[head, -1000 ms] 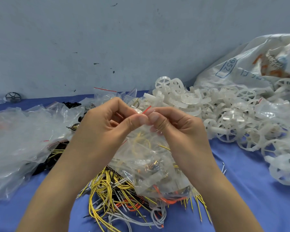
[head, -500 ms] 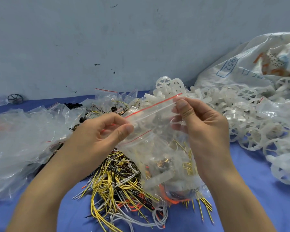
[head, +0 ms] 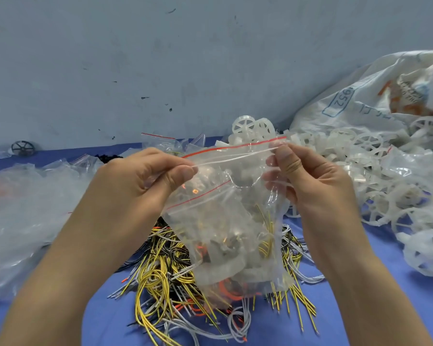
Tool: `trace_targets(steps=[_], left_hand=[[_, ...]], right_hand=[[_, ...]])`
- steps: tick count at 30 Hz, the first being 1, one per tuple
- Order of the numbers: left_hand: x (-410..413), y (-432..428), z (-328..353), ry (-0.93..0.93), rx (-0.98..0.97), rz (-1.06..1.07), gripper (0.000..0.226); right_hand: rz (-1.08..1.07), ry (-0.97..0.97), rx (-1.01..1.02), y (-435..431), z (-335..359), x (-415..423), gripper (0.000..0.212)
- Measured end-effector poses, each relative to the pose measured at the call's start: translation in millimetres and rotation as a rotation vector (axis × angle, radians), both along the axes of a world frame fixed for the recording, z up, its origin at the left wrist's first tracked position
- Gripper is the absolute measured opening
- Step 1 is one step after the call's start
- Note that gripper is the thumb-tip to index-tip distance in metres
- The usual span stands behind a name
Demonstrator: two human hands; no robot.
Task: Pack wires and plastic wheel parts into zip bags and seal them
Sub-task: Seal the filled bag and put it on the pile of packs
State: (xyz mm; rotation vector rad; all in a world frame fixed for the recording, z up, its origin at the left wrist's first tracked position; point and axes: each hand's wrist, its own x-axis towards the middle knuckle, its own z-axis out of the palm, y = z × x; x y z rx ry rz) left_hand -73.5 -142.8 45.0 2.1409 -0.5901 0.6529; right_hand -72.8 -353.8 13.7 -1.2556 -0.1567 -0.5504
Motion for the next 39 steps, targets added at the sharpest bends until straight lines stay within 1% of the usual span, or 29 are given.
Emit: trace_targets(steps=[3, 5, 9, 11, 13, 15, 18, 21, 23, 27, 30, 34, 37, 39], left_hand=[[0, 1, 1, 0.029, 0.044, 0.022, 0.011], [-2, 3, 2, 0.040, 0.098, 0.047, 0.014], [-8, -5, 9, -0.096, 0.240, 0.140, 0.036], [-12, -17, 12, -0.143, 0.264, 0.111, 0.039], [-15, -27, 13, -0.143, 0.282, 0.054, 0.036], [-14, -32, 11, -0.127, 0.288, 0.023, 0.034], [-7, -32, 6, -0.127, 0.288, 0.031, 0.031], [-3, -34, 4, -0.129, 0.299, 0.049, 0.037], [-3, -35, 3, -0.131, 0.304, 0.074, 0.042], [-7, -40, 5, -0.138, 0.321, 0.126, 0.045], [-10, -41, 3, -0.104, 0.317, 0.074, 0.042], [-13, -35, 4, -0.043, 0.272, -0.004, 0.036], [-14, -29, 7, -0.038, 0.263, 0.011, 0.040], [-14, -26, 9, -0.055, 0.268, 0.006, 0.039]], right_hand=[[-0.009, -0.002, -0.042, -1, -1, 0, 0.014], [-0.022, -0.041, -0.069, 3, -1, 0, 0.011], [-0.022, -0.123, -0.133, 15, -1, -2, 0.008], [-0.007, -0.157, -0.174, 21, -2, -3, 0.009], [0.002, -0.187, -0.227, 25, -2, -4, 0.010], [0.006, -0.213, -0.258, 27, -2, -4, 0.013], [0.016, -0.240, -0.267, 28, -3, -4, 0.015], [0.023, -0.239, -0.265, 30, -4, -4, 0.015], [0.027, -0.228, -0.247, 32, -4, -5, 0.015], [0.060, -0.156, -0.200, 34, -8, -5, 0.009], [0.082, -0.118, -0.163, 32, -10, -6, 0.010], [0.082, -0.175, -0.224, 32, -7, -7, 0.010], [0.051, -0.241, -0.228, 32, -6, -9, 0.012], [0.028, -0.275, -0.231, 30, -5, -9, 0.014]])
